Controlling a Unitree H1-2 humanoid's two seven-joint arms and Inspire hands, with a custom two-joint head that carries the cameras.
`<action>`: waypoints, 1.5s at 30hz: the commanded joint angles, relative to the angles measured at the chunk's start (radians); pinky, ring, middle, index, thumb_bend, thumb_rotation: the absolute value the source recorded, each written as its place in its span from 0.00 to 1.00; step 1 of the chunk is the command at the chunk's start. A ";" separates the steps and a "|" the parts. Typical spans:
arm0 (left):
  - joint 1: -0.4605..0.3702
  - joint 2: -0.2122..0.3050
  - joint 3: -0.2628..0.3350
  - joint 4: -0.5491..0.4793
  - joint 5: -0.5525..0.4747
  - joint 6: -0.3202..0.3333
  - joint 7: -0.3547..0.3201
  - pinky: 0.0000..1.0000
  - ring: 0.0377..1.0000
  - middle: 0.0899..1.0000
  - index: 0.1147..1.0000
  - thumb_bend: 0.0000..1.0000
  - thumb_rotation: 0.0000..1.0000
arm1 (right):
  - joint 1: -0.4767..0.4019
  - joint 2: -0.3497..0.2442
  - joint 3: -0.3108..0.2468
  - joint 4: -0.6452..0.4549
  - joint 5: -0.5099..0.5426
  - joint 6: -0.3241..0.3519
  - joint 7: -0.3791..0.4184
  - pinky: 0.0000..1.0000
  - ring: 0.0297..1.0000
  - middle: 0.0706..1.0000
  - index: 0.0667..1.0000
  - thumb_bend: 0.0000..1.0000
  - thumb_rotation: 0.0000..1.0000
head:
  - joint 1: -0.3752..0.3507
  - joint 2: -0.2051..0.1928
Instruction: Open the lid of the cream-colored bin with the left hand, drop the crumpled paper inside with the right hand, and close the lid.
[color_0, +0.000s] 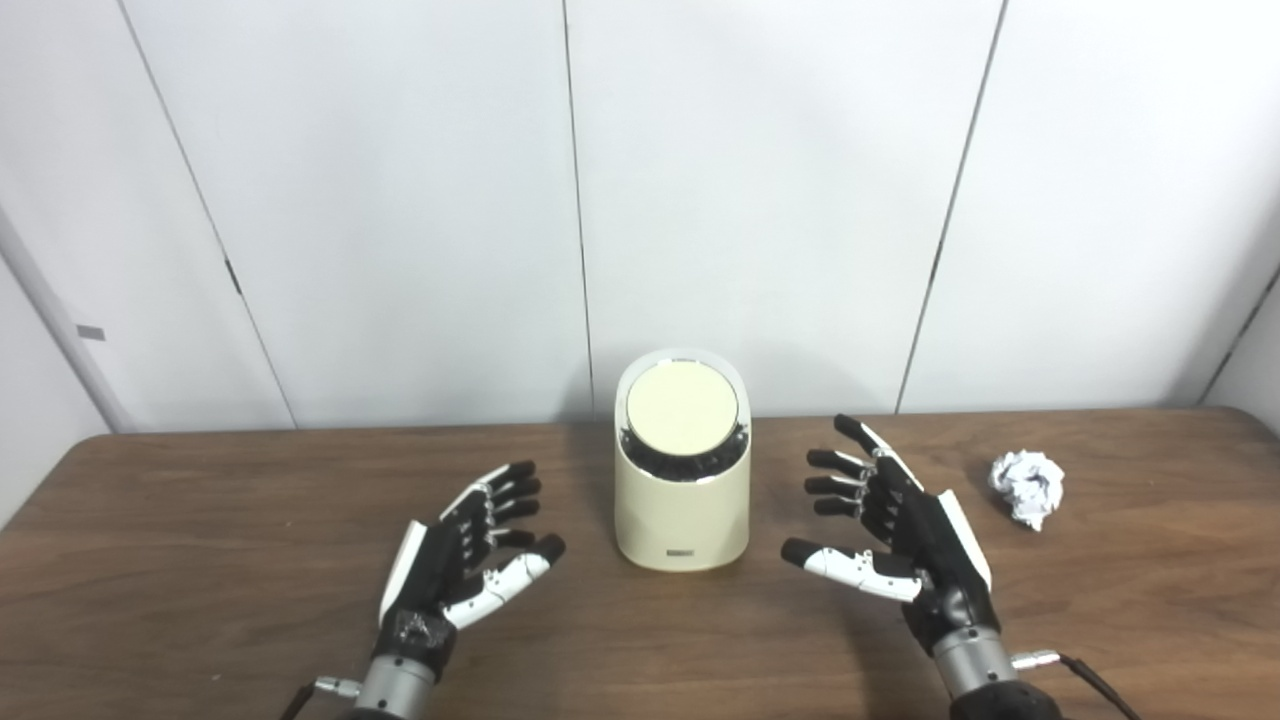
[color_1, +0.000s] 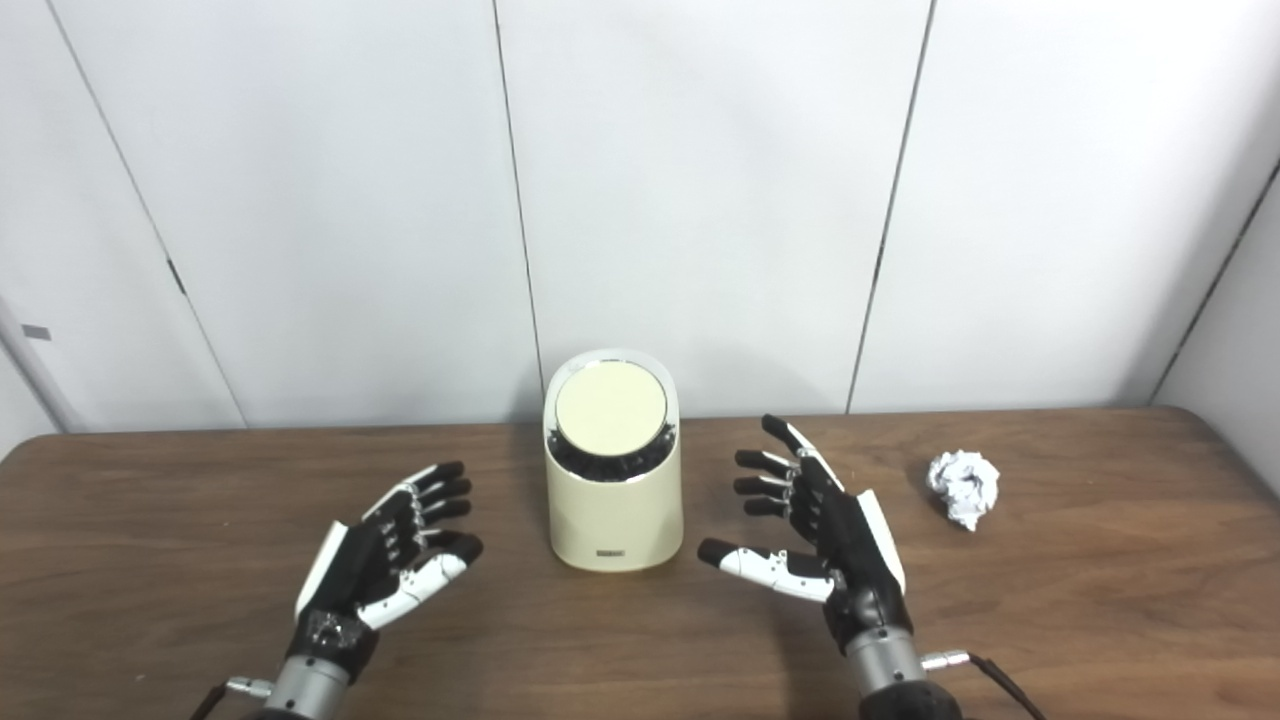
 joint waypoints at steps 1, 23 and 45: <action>-0.063 -0.008 0.004 -0.049 0.028 -0.009 0.033 0.72 0.80 0.82 0.86 0.76 0.35 | -0.033 0.001 -0.001 -0.008 0.006 -0.051 -0.001 0.64 0.68 0.74 0.86 0.78 0.14 | -0.001 0.001; -0.342 -0.003 -0.073 0.002 0.143 0.044 0.056 0.74 0.87 0.86 0.89 0.80 0.24 | -0.032 0.011 0.003 0.003 -0.002 -0.060 -0.005 0.62 0.66 0.74 0.87 0.76 0.10 | -0.003 -0.011; -0.456 0.000 -0.156 0.064 0.401 0.090 0.120 0.84 0.90 0.88 0.91 0.94 0.28 | -0.033 0.032 0.009 -0.022 -0.029 -0.034 -0.019 0.59 0.65 0.73 0.86 0.76 0.12 | -0.015 -0.009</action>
